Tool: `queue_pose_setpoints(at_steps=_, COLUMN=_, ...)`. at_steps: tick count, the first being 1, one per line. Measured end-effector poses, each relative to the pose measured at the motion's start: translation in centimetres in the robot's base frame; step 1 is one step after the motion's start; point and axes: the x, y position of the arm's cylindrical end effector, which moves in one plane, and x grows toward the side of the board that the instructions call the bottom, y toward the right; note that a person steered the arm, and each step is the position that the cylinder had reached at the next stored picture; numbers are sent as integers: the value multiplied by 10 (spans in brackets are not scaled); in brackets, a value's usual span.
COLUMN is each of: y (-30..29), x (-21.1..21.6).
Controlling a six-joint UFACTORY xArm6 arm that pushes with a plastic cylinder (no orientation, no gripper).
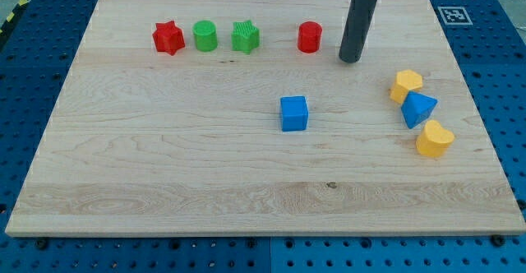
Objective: Point at the red circle
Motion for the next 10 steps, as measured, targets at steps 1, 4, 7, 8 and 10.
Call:
queue_pose_setpoints(at_steps=1, y=0, x=-22)
queue_pose_setpoints(at_steps=4, y=0, x=-32)
queue_pose_setpoints(at_steps=7, y=-5, x=-32)
queue_pose_setpoints(at_steps=8, y=-12, x=-32)
queue_pose_setpoints(at_steps=10, y=-32, x=-32)
